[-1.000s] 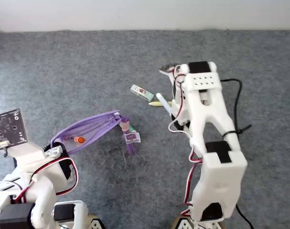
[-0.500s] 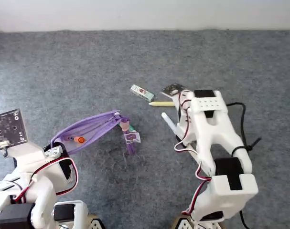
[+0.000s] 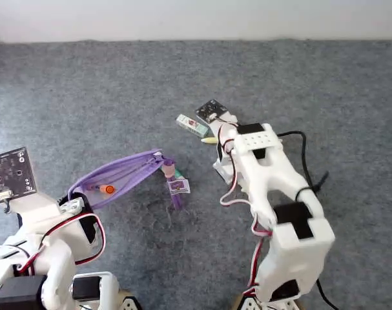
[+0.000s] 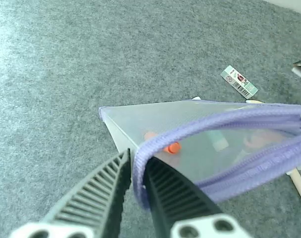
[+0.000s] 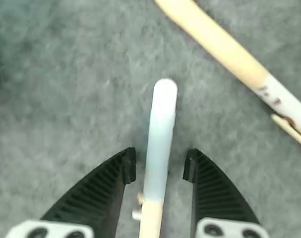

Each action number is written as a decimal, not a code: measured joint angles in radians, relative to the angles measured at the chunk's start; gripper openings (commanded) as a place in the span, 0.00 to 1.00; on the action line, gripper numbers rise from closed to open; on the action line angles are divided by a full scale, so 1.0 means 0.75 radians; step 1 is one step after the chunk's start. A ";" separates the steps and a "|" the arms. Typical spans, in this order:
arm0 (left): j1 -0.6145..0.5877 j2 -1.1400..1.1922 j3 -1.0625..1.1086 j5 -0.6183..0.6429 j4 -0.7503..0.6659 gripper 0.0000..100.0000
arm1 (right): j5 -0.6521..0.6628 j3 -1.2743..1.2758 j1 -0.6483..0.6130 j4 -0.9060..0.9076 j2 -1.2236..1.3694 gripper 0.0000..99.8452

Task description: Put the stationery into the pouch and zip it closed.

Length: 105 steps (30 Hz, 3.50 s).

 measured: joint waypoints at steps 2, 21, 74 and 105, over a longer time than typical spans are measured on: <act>0.000 0.000 0.000 0.000 0.000 0.01 | -0.023 -0.084 0.002 0.029 0.080 0.12; 0.000 0.000 0.002 0.000 0.000 0.01 | -0.092 -0.356 -0.002 0.638 -0.153 0.01; 0.002 -0.004 0.047 0.000 0.000 0.01 | -0.567 0.503 -0.996 -0.957 -1.450 0.01; 0.002 -0.004 0.049 0.000 0.000 0.01 | -0.761 0.309 -0.630 -0.123 -1.905 0.22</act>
